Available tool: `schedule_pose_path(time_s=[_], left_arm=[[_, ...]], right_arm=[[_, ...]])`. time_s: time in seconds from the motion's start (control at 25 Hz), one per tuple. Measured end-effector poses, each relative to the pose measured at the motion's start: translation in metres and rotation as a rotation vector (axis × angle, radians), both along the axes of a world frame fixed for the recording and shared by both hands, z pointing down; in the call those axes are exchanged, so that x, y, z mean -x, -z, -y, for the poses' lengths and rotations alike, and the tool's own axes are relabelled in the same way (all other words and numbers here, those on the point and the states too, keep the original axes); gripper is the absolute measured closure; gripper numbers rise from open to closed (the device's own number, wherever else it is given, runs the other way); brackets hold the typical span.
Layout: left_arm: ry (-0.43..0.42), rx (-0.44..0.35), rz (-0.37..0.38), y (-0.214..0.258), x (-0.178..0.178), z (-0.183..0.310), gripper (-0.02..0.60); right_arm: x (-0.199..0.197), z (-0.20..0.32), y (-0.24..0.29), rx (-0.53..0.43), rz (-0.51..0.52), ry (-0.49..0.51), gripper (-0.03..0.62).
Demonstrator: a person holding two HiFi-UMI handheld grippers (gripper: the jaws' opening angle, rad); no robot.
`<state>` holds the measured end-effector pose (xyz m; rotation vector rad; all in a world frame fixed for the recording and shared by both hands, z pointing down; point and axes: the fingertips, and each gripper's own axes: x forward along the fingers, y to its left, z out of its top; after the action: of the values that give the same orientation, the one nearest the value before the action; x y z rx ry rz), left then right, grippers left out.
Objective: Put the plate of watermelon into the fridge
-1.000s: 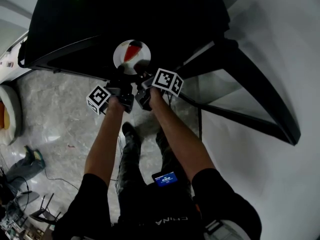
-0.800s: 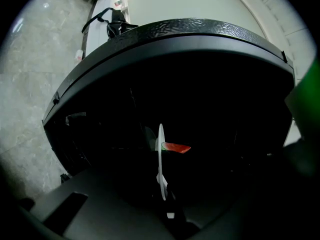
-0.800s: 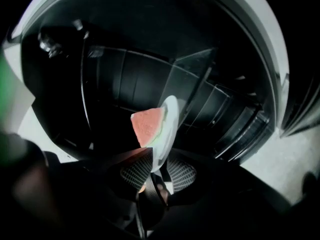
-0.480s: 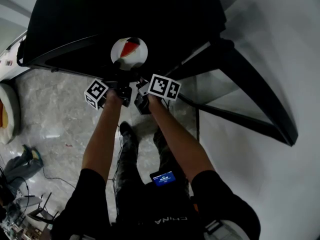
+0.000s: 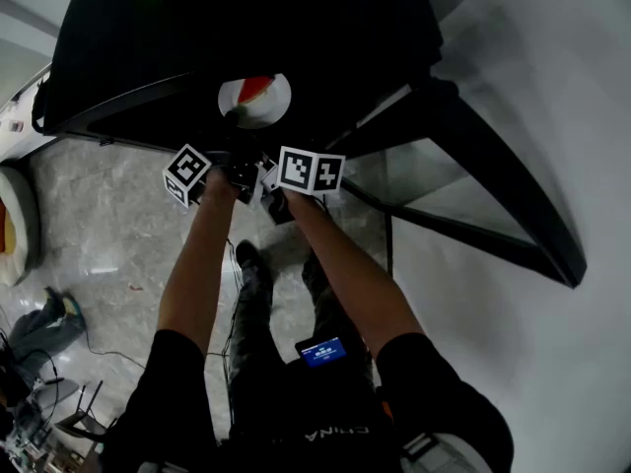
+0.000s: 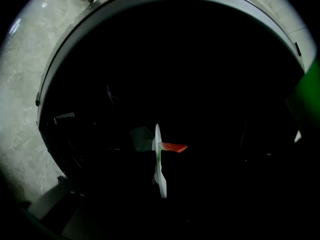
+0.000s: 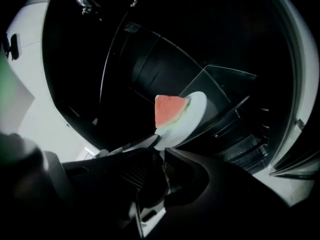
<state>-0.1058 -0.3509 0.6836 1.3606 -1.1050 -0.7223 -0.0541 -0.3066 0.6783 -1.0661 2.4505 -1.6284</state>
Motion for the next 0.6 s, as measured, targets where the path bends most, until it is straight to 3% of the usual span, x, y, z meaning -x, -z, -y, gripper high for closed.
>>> schedule_pose_path(time_s=[0.36,0.6], left_arm=[[-0.144,0.006,0.047,0.001,-0.006,-0.007,0.531],[-0.205,-0.008,0.140,0.000,-0.009,-0.018,0.517]], right_arm=[[-0.001,0.014,-0.012,0.030,-0.041,-0.023,0.522],[-0.003,0.017,-0.017,0.039,-0.060,-0.022,0.522]])
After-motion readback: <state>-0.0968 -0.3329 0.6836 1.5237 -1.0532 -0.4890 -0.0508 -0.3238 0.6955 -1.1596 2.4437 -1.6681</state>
